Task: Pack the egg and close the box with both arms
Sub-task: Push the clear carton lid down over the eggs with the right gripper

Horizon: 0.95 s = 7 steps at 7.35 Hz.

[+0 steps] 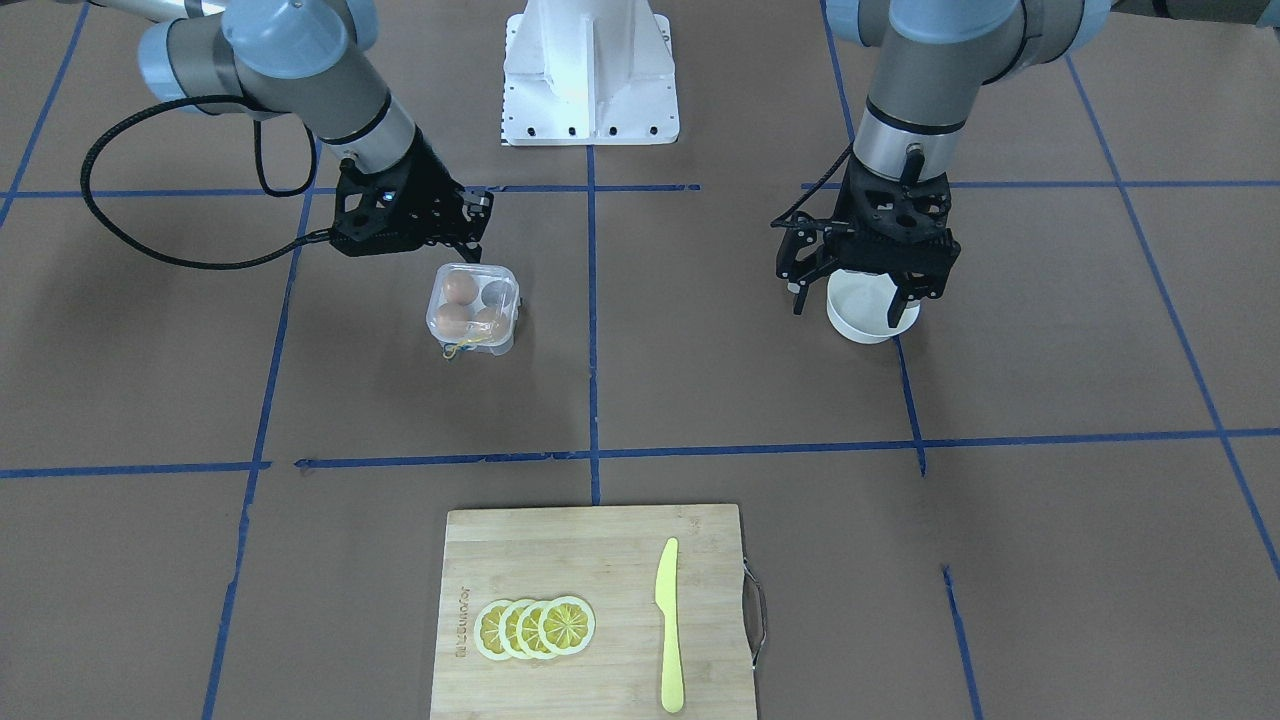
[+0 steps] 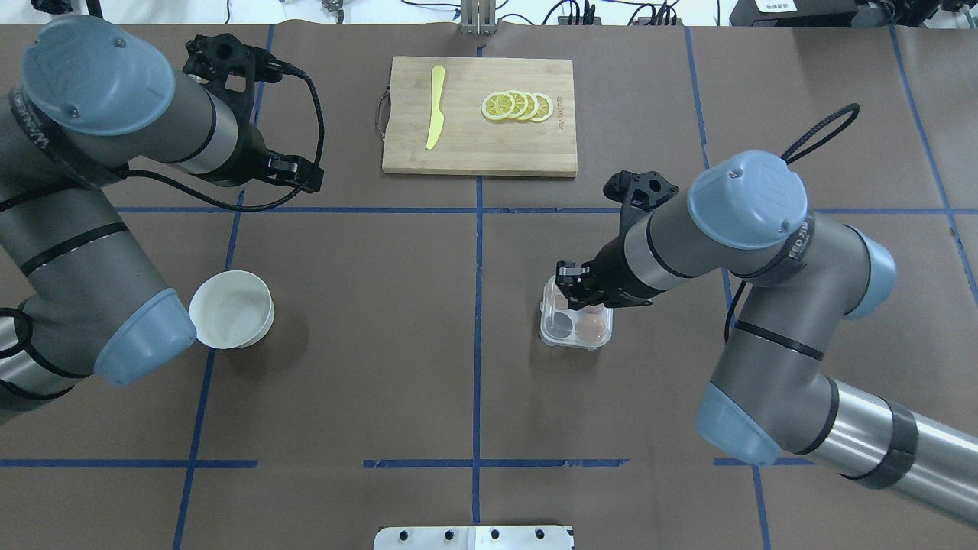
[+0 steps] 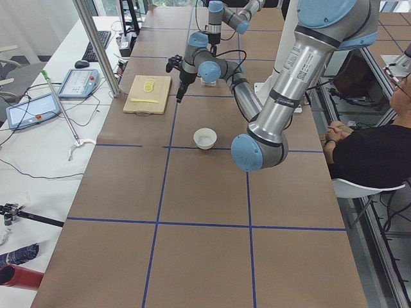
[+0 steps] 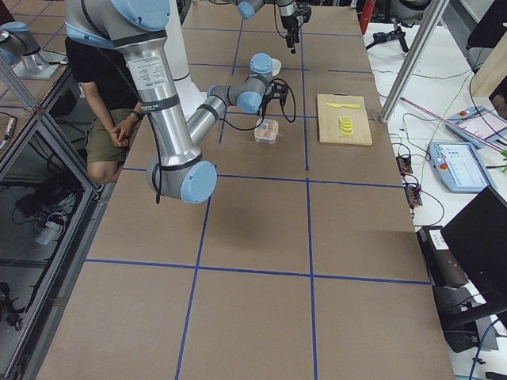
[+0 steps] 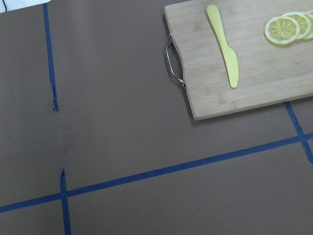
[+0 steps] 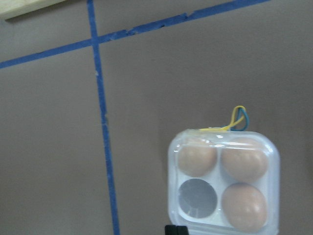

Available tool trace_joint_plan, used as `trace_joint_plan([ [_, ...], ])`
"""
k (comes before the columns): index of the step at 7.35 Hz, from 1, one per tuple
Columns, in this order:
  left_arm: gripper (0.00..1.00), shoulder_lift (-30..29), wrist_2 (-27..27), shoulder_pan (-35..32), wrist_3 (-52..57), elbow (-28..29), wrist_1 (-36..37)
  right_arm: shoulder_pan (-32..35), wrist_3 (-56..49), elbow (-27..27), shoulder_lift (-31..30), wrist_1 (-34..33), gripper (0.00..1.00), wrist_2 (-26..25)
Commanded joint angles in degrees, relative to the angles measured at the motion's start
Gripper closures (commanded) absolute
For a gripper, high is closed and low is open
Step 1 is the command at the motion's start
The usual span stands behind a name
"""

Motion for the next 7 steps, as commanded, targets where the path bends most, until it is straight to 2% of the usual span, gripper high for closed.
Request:
trace_joint_plan([
  [1, 0.00, 2.4, -0.2, -0.1, 0.0, 0.1, -3.3, -0.5, -0.1, -1.2, 4.2, -1.2, 1.00, -0.2],
  [2, 0.00, 5.8, -1.7, -0.3, 0.0, 0.0, -7.1, -0.7, 0.3, -1.1, 5.1, -1.4, 1.00, -0.3],
  [3, 0.00, 9.9, -7.0, -2.8, 1.2, -0.1, -11.5, -0.8, 0.3, -1.1, 6.6, -3.5, 0.60, -1.3],
  [4, 0.00, 15.0, -10.1, -6.7, 8.2, -0.5, -13.3, -0.7, 0.3, -0.1, 8.0, -7.5, 0.14, -3.3],
  [5, 0.00, 17.5, -10.3, -10.6, 14.4, 0.2, -13.4, 0.1, -0.3, 1.3, 7.9, -11.7, 0.00, -4.4],
  [6, 0.00, 19.6, -10.7, -15.2, 20.1, 0.9, -13.4, 4.1, -3.0, 3.0, 7.7, -16.8, 0.00, -3.2],
  [7, 0.00, 20.2, -15.9, -21.3, 27.0, 3.6, -13.0, 10.1, -12.5, 4.7, 6.5, -24.1, 0.00, -1.0],
])
